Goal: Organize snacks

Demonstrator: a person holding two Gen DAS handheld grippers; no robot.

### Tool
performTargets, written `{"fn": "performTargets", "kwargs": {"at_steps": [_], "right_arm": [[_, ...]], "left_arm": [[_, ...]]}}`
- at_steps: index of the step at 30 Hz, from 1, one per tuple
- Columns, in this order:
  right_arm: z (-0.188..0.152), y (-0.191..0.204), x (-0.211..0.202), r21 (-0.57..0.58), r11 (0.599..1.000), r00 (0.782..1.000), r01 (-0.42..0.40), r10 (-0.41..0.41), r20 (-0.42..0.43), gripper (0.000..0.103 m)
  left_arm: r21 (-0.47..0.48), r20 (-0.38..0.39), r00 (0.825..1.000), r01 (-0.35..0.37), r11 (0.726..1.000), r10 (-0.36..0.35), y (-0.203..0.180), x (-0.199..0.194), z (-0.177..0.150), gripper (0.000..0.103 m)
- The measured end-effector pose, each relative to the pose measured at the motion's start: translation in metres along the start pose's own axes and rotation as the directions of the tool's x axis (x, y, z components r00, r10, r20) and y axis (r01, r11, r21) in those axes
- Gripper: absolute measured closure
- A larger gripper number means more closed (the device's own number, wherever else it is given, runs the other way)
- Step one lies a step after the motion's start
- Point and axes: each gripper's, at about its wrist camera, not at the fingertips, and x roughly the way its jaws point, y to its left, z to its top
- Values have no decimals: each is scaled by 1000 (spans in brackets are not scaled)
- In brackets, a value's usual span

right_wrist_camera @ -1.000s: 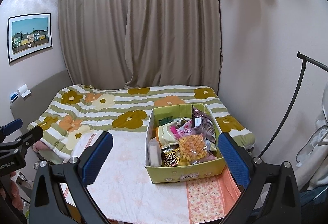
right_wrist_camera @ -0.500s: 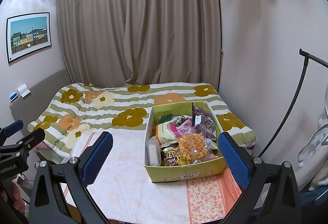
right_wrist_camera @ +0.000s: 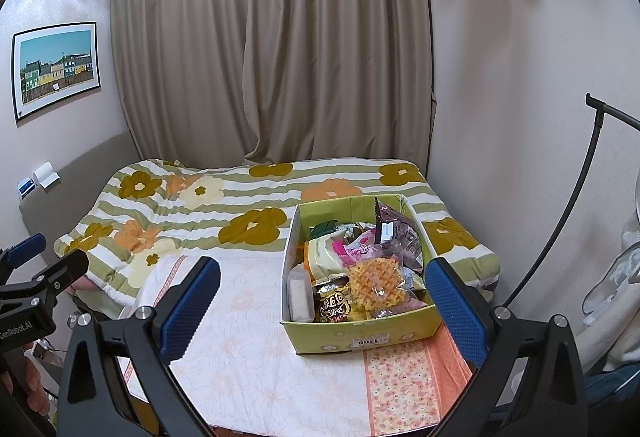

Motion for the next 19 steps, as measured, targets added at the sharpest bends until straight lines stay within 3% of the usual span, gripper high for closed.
{"fn": "performTargets", "kwargs": {"at_steps": [19], "right_arm": [[-8, 7, 10, -4, 1000, 999, 3, -4, -50, 1]], "left_arm": [[9, -16, 1000, 5, 1000, -5, 6, 10, -8, 0]]}}
